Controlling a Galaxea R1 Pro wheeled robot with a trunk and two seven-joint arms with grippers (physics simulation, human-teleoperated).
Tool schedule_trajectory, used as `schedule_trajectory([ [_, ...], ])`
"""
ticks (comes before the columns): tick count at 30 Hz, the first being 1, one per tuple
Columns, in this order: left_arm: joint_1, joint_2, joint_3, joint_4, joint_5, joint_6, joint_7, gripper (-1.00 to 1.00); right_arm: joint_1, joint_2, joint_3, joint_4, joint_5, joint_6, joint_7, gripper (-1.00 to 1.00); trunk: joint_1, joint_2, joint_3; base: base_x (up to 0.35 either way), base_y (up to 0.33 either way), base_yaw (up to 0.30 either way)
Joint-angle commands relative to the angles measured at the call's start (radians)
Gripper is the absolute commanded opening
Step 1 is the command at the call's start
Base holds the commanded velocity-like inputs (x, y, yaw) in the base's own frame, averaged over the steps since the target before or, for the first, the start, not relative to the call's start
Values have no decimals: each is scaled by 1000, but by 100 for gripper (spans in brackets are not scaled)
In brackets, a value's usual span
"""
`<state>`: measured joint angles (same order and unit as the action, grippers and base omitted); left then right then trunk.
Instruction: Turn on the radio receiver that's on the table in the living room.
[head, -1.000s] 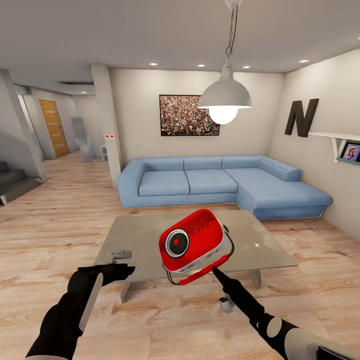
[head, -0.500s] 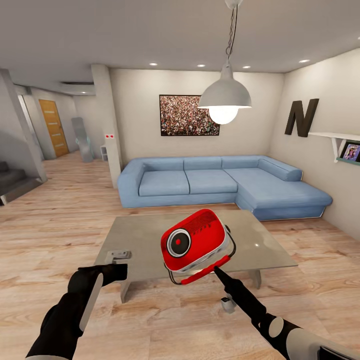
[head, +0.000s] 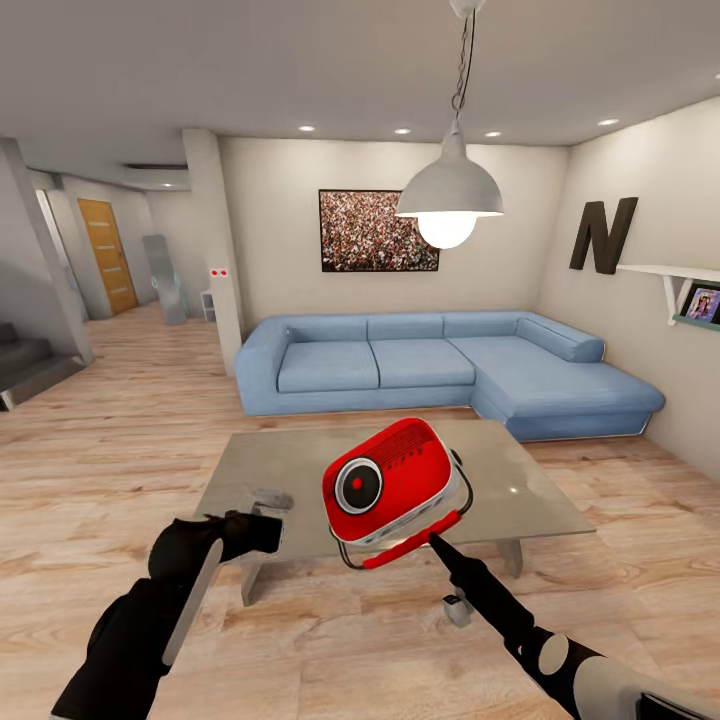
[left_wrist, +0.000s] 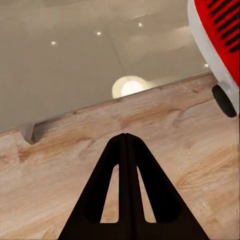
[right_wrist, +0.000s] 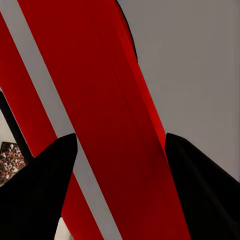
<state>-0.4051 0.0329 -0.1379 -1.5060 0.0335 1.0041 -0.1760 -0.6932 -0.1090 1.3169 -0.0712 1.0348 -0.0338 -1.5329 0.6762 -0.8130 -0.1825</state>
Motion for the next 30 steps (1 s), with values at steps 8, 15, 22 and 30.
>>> schedule_trajectory([
  [8,0,58,5,-47,3,8,-45,-100,0,0,-6,18,2,0,12,-100,0,0,0,0,0,0],
  [15,0,66,5,-49,21,31,-123,-100,0,0,-5,31,2,1,13,-100,0,0,0,0,0,0],
  [22,-6,189,121,-49,67,25,-578,-100,0,0,-5,32,2,0,13,-100,0,0,0,0,0,0],
  [30,-12,440,364,-50,69,29,-906,-100,0,0,-1,48,4,3,13,-100,0,0,0,0,0,0],
])
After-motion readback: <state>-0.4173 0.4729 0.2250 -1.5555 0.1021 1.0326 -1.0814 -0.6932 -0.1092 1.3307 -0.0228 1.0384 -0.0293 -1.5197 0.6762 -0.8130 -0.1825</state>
